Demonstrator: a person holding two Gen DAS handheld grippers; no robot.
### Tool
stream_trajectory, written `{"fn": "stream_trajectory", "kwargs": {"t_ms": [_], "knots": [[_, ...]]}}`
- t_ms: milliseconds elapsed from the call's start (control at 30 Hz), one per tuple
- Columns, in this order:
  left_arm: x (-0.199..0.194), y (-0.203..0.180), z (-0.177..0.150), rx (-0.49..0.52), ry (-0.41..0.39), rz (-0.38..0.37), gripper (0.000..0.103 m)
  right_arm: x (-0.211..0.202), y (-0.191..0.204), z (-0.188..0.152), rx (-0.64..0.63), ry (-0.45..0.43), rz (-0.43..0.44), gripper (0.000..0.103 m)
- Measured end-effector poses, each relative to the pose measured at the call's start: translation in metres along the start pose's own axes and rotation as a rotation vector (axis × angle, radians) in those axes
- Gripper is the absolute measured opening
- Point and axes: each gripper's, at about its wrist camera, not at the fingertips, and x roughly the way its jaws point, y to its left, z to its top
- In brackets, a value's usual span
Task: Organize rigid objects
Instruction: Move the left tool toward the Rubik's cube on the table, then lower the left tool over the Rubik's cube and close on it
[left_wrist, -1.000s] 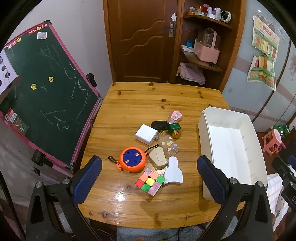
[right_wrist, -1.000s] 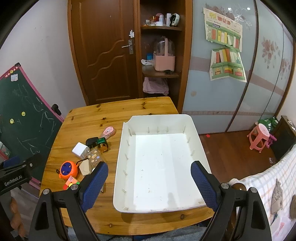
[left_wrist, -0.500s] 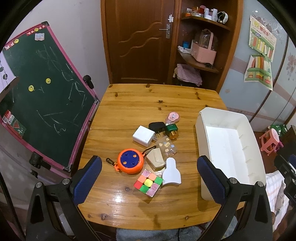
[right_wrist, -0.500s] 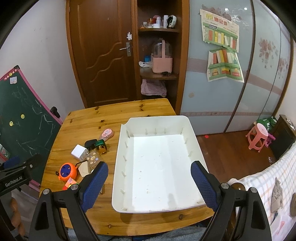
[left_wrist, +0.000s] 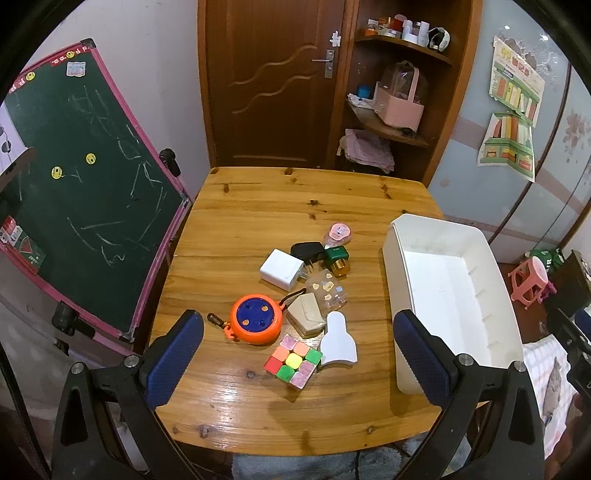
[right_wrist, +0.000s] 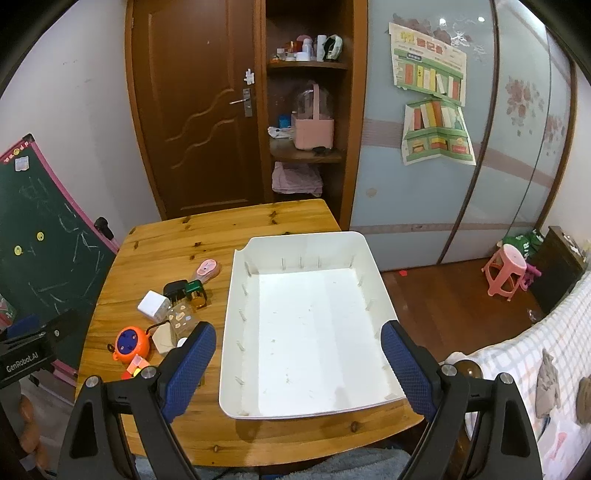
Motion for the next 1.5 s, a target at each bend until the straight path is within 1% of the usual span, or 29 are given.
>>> {"fn": "stream_trajectory", "kwargs": {"t_ms": [133,267,433,633,733,867,967,1200,1500], "knots": [[0.002,0.003,-0.001,0.004,0.004,-0.004,0.102,0.0,-0.001,-0.003,0.012,0.013,-0.008,0.092],[0.006,0.004,-0.003,0.007,0.028,-0.015,0.102,0.001,-0.004,-0.005,0.014,0.018,-0.019,0.092],[0.011,0.001,-0.006,0.025,0.054,-0.011,0.102,0.005,-0.014,-0.006,0.028,0.022,-0.03,0.092],[0.017,-0.008,-0.009,0.053,0.054,0.024,0.102,0.021,-0.018,-0.011,0.011,0.053,-0.006,0.092],[0.024,-0.009,-0.009,0.046,0.065,0.02,0.102,0.03,-0.018,-0.013,-0.011,0.068,0.002,0.092],[0.033,-0.013,-0.01,0.036,0.075,0.01,0.102,0.038,-0.023,-0.012,-0.029,0.067,-0.003,0.092],[0.039,-0.015,-0.011,0.047,0.08,0.024,0.102,0.045,-0.03,-0.014,-0.022,0.074,0.001,0.092],[0.046,-0.024,-0.015,0.087,0.08,0.042,0.102,0.064,-0.045,-0.02,0.004,0.132,-0.008,0.092],[0.055,-0.025,-0.018,0.103,0.093,0.057,0.102,0.077,-0.054,-0.025,0.018,0.157,-0.025,0.092]]}}
